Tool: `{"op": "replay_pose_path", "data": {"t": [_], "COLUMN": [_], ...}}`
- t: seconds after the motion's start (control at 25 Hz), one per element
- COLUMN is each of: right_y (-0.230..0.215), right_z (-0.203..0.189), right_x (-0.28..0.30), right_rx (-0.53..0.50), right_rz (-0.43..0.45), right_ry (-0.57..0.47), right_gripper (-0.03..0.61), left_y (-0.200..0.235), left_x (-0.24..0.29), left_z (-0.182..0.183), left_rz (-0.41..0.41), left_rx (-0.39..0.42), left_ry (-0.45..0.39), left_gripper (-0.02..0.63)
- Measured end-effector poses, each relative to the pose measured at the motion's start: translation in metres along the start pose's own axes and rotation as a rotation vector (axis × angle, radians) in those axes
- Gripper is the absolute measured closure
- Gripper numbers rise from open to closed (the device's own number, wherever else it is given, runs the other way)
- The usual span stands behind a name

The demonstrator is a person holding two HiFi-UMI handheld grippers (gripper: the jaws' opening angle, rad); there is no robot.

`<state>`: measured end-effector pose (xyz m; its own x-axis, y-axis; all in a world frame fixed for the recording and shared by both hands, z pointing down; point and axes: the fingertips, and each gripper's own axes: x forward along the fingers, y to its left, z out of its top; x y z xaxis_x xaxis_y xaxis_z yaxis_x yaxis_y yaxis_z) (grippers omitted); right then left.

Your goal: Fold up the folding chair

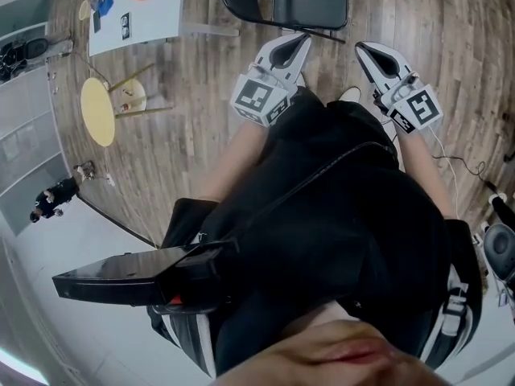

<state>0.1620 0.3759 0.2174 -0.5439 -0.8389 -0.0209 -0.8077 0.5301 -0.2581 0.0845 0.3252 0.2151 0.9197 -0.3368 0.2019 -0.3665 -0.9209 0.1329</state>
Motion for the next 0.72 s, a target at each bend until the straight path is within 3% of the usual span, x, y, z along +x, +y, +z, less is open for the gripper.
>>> {"op": "replay_pose_path", "data": {"t": [0.4,0.72], "right_y": [-0.03,-0.074], "right_z": [-0.002,-0.007], "right_x": [0.051,0.125], "right_rx": [0.04,0.055], "right_rz": [-0.031,-0.135], "right_ry": [0.003,0.062], "right_gripper": [0.569,0.568], "left_y": [0.052,0.147], "left_x": [0.029,0.056], "left_z": [-0.005,-0.003], "left_rz": [-0.048,-0.105], "left_rx": [-0.064,-0.078], "left_ry": [-0.011,0.002], "left_gripper": [0.612,0.612]}}
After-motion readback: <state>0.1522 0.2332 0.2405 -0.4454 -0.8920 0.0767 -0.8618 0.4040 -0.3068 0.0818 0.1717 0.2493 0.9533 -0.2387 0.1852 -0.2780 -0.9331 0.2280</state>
